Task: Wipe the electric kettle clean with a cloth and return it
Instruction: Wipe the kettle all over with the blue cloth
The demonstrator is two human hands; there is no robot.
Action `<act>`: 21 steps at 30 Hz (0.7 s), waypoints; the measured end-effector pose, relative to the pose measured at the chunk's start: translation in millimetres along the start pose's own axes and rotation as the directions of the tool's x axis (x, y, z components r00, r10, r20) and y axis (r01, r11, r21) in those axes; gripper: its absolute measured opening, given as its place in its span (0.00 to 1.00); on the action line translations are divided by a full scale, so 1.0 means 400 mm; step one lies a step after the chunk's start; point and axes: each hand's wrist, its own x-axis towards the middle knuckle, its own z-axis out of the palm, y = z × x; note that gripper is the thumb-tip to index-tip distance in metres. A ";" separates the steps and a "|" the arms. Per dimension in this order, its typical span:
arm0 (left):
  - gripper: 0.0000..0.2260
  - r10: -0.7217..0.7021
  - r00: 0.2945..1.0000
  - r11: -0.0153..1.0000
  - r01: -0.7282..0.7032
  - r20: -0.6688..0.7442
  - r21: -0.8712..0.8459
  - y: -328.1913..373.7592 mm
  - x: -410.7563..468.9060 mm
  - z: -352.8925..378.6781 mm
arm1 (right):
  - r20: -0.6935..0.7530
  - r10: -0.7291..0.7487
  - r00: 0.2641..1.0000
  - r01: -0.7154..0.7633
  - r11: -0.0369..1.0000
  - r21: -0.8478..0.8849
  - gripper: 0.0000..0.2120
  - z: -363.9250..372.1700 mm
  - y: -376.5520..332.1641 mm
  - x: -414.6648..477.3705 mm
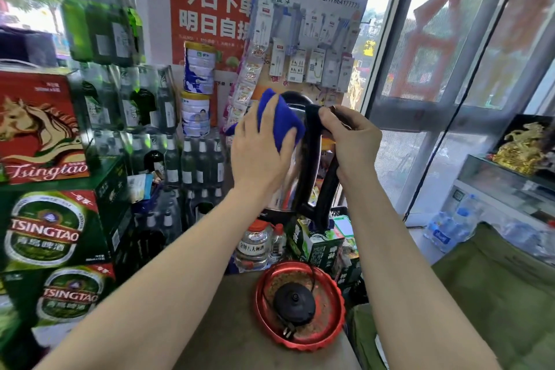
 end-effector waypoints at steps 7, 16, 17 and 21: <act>0.33 0.126 0.988 0.913 -0.150 0.087 0.379 0.010 -0.154 0.063 | -0.109 -0.087 0.990 0.075 0.991 -0.112 0.14 0.054 -0.005 -0.039; 0.30 0.163 0.986 0.958 -0.164 0.022 0.237 -0.013 0.002 -0.026 | -0.106 -0.088 0.991 0.070 0.985 -0.158 0.12 0.070 -0.036 -0.053; 0.30 0.143 0.990 0.962 -0.144 0.022 0.231 -0.012 0.005 -0.027 | -0.108 -0.092 0.990 0.073 0.983 -0.167 0.13 0.073 -0.037 -0.058; 0.29 0.206 0.976 0.931 -0.219 0.074 0.293 -0.023 -0.063 -0.007 | -0.086 -0.102 0.991 0.086 0.982 -0.168 0.12 0.078 -0.033 -0.068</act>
